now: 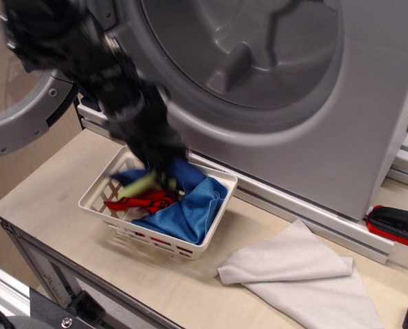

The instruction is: Put clothes in laundry machine

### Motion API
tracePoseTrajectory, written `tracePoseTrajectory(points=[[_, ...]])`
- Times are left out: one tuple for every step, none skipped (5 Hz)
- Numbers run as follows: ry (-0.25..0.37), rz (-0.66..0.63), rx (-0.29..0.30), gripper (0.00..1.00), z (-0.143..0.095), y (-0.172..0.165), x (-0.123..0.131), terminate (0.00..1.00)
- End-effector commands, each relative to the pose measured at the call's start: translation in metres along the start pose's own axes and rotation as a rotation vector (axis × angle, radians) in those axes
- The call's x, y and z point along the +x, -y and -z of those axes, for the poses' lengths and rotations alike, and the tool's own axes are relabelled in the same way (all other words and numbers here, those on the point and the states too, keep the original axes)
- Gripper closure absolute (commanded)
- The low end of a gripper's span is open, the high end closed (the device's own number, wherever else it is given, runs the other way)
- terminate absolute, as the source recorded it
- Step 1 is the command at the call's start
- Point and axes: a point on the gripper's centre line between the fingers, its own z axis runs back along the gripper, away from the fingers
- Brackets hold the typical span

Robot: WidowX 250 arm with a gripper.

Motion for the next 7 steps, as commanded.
tracePoseTrajectory(points=[[0.085, -0.015, -0.058, 1.0, -0.063, -0.009, 0.039, 0.0], [0.099, -0.032, -0.089, 1.0, -0.08, -0.012, 0.05, 0.0], [0.078, -0.022, -0.117, 1.0, -0.088, -0.014, 0.053, 0.0], [0.132, -0.012, -0.14, 1.0, -0.097, -0.011, 0.06, 0.0], [0.25, 0.005, -0.179, 1.0, -0.099, -0.003, 0.078, 0.0], [0.34, 0.006, -0.175, 1.0, -0.095, 0.014, 0.097, 0.0], [0.407, 0.006, -0.176, 1.0, -0.091, 0.041, 0.112, 0.0]])
